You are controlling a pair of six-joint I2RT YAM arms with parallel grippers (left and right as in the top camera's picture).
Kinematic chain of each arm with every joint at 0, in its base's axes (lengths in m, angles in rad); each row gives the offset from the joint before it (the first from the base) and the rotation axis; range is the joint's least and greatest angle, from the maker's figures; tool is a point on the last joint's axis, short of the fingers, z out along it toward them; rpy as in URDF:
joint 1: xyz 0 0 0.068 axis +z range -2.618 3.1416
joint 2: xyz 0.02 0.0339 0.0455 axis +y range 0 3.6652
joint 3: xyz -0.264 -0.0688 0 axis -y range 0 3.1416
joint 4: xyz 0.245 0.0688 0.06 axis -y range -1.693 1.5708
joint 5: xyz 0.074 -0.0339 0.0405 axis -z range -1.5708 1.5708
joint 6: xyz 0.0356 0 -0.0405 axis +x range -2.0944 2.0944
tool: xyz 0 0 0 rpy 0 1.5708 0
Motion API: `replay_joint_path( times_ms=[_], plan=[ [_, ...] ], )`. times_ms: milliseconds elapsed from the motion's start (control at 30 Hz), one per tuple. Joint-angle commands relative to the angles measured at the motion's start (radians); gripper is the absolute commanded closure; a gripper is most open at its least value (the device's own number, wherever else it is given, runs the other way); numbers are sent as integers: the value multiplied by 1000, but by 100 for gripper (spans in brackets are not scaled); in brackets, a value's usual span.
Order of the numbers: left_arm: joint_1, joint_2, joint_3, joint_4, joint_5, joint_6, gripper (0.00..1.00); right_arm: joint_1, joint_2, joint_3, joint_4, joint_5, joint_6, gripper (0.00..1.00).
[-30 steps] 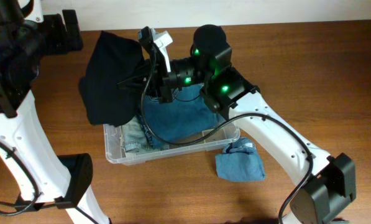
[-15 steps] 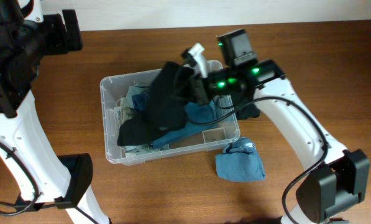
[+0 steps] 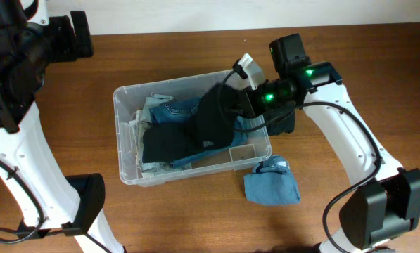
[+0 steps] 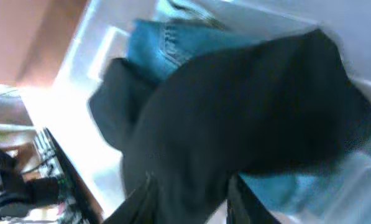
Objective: Pack container
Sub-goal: 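Lower the black clothing into the bin and release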
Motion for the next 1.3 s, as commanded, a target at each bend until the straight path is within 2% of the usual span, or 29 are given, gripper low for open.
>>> replay_joint_path(
  times_ms=[0,100,167,367,467,533,567,667,733,900,1133,1267],
  plan=[
    [3,-4,7,0,-7,-3,1,-1,-8,17,-16,103,-17,72],
    [3,-4,7,0,-7,-3,1,-1,-8,17,-48,142,-17,81],
    [3,-4,7,0,-7,-3,1,-2,-10,18,-59,142,-17,82],
    [3,-4,7,0,-7,-3,1,-23,-43,43,-46,119,-14,63],
    [3,-4,7,0,-7,-3,1,-63,-48,86,-43,183,96,56],
    [3,-4,7,0,-7,-3,1,-110,-48,96,-26,230,196,44],
    [3,-4,7,0,-7,-3,1,-146,-48,96,-15,249,252,32],
    [3,-4,7,0,-7,-3,1,-275,-20,96,5,261,337,7],
    [3,-4,7,0,-7,-3,0,-346,17,95,2,255,344,0],
    [3,-4,7,0,-7,-3,1,-446,156,93,-52,160,328,1],
    [3,-4,7,0,-7,-3,1,-454,370,91,-94,-10,259,0],
    [3,-4,7,0,-7,-3,1,-438,427,84,-102,-128,185,19]
  ],
)
